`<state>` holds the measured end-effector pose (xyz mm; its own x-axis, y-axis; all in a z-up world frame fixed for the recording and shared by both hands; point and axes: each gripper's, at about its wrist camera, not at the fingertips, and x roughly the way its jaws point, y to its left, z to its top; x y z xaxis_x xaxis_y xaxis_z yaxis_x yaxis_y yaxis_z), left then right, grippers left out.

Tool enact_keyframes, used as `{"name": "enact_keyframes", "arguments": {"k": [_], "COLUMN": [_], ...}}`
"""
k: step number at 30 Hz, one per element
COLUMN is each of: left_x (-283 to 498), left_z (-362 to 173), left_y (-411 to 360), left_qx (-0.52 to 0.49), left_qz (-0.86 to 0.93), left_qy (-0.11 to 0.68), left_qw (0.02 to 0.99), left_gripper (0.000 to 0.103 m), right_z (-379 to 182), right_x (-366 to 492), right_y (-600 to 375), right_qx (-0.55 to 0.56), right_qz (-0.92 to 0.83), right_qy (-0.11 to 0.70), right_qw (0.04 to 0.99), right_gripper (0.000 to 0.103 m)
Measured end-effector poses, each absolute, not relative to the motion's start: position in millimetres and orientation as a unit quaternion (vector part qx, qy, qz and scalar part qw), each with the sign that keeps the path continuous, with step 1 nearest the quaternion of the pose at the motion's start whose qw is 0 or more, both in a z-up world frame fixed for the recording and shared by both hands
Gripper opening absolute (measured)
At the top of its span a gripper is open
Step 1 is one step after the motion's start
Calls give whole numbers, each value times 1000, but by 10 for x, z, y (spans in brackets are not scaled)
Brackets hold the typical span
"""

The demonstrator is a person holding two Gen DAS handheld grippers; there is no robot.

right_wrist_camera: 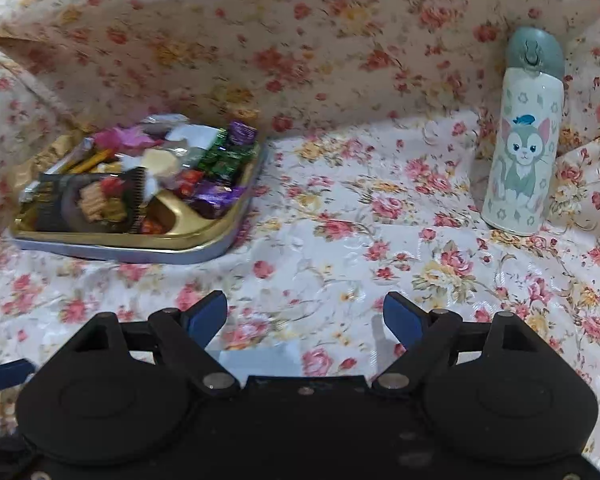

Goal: Organize snacks
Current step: 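Grasp white wrapped bar with right tool while left tool grasps brown heart-pattern packet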

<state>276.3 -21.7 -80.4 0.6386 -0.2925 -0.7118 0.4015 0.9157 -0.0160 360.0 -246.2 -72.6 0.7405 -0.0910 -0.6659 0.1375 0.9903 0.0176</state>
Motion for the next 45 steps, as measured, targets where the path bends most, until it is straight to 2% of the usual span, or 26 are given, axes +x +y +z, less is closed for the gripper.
{"name": "enact_keyframes", "arguments": {"k": [17,22,26,34,38,44,45], "left_x": [2723,2735,2737,2735,2733,2715,2710], "left_z": [-808,-806,-807,-801,-803,-807,-806], "left_y": [-221,-223,-221,-229,-227,-226,-226], "left_qx": [75,75,74,73,73,75,74], "left_qz": [-191,-190,-189,-187,-187,-185,-184], "left_qy": [371,374,374,377,375,369,368], "left_qw": [906,905,905,904,905,908,908], "left_gripper": [64,64,64,64,64,64,64], "right_z": [-782,-709,-587,-644,-735,-824,-829], "right_x": [3053,2920,2872,2897,2939,2992,2988], "right_y": [-2539,-2501,-2535,-2327,-2274,-2254,-2237], "right_qx": [-31,-50,-16,-22,-25,-17,-23], "right_qz": [-36,-45,-50,-7,-6,3,4], "right_qy": [390,370,345,344,360,377,373], "right_qw": [920,927,937,939,933,926,928], "right_gripper": [89,88,85,82,79,62,61]}}
